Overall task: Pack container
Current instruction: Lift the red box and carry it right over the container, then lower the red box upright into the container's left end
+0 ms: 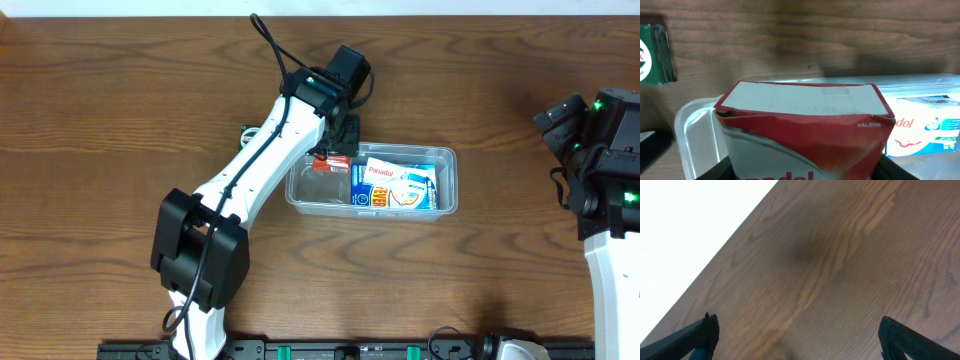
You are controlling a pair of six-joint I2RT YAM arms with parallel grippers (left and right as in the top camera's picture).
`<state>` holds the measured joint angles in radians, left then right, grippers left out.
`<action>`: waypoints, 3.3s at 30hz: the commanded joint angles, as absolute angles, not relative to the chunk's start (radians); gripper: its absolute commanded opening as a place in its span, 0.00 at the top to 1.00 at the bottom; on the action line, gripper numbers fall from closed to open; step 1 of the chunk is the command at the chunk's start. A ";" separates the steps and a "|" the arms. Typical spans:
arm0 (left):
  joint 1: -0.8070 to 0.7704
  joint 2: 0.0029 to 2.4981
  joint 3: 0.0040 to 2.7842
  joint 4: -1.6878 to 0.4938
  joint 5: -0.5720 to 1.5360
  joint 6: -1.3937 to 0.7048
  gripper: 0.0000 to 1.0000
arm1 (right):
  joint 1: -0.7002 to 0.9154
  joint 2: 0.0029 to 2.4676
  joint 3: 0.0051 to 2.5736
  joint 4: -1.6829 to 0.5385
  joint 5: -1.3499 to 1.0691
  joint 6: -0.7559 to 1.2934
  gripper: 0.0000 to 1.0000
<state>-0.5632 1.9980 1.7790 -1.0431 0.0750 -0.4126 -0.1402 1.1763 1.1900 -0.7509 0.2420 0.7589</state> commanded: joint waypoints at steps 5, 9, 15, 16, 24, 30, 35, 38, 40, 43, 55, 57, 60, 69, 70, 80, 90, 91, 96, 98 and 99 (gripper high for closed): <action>-0.569 2.020 1.733 -1.021 0.067 -0.470 0.43 | -0.146 1.178 1.198 -0.753 0.250 0.773 0.01; -0.569 2.020 1.713 -1.009 0.067 -0.474 0.43 | -0.146 1.178 1.198 -0.753 0.250 0.773 0.01; -0.569 2.020 1.705 -1.006 0.067 -0.485 0.43 | -0.146 1.178 1.198 -0.753 0.250 0.773 0.01; -0.569 2.020 1.705 -1.008 0.067 -0.485 0.43 | -0.146 1.179 1.198 -0.753 0.250 0.773 0.01; -0.570 2.020 1.705 -1.032 0.067 -0.485 0.43 | -0.146 1.178 1.198 -0.753 0.250 0.773 0.01; -0.570 2.020 1.706 -1.047 0.072 -0.484 0.45 | -0.146 1.179 1.198 -0.753 0.250 0.773 0.01; -0.570 2.020 1.706 -1.077 0.072 -0.480 0.45 | -0.146 1.178 1.198 -0.753 0.250 0.773 0.01; -0.573 2.020 1.706 -1.092 0.070 -0.465 0.45 | -0.146 1.179 1.198 -0.753 0.250 0.773 0.01; -0.576 2.020 1.706 -1.093 0.070 -0.465 0.45 | -0.146 1.179 1.198 -0.753 0.250 0.773 0.01; -0.580 2.020 1.705 -1.087 0.068 -0.465 0.45 | -0.146 1.179 1.198 -0.753 0.250 0.773 0.01; -0.582 2.020 1.705 -1.042 0.065 -0.465 0.45 | -0.146 1.179 1.198 -0.753 0.250 0.773 0.01; -0.582 2.020 1.705 -1.043 0.065 -0.465 0.45 | -0.146 1.179 1.198 -0.753 0.250 0.773 0.01; -0.582 2.020 1.705 -1.042 0.065 -0.465 0.45 | -0.146 1.179 1.198 -0.753 0.250 0.773 0.01; -0.595 2.020 1.622 -0.976 0.066 -0.466 0.45 | -0.146 1.178 1.198 -0.753 0.250 0.773 0.01; -0.596 2.020 1.608 -0.960 0.066 -0.466 0.45 | -0.146 1.179 1.198 -0.753 0.250 0.773 0.01; -0.597 2.020 1.551 -0.898 0.065 -0.465 0.45 | -0.146 1.179 1.198 -0.753 0.250 0.773 0.01; -0.597 2.020 1.510 -0.838 0.066 -0.466 0.45 | -0.146 1.179 1.198 -0.753 0.250 0.773 0.01; -0.597 2.020 1.506 -0.834 0.066 -0.466 0.44 | -0.146 1.179 1.198 -0.753 0.250 0.773 0.01; -0.597 2.020 1.492 -0.823 0.066 -0.466 0.44 | -0.146 1.179 1.198 -0.753 0.250 0.773 0.01; -0.597 2.020 1.492 -0.820 0.066 -0.466 0.44 | -0.146 1.179 1.198 -0.753 0.250 0.773 0.01; -0.597 2.020 1.492 -0.819 0.066 -0.466 0.44 | -0.146 1.179 1.198 -0.753 0.250 0.773 0.01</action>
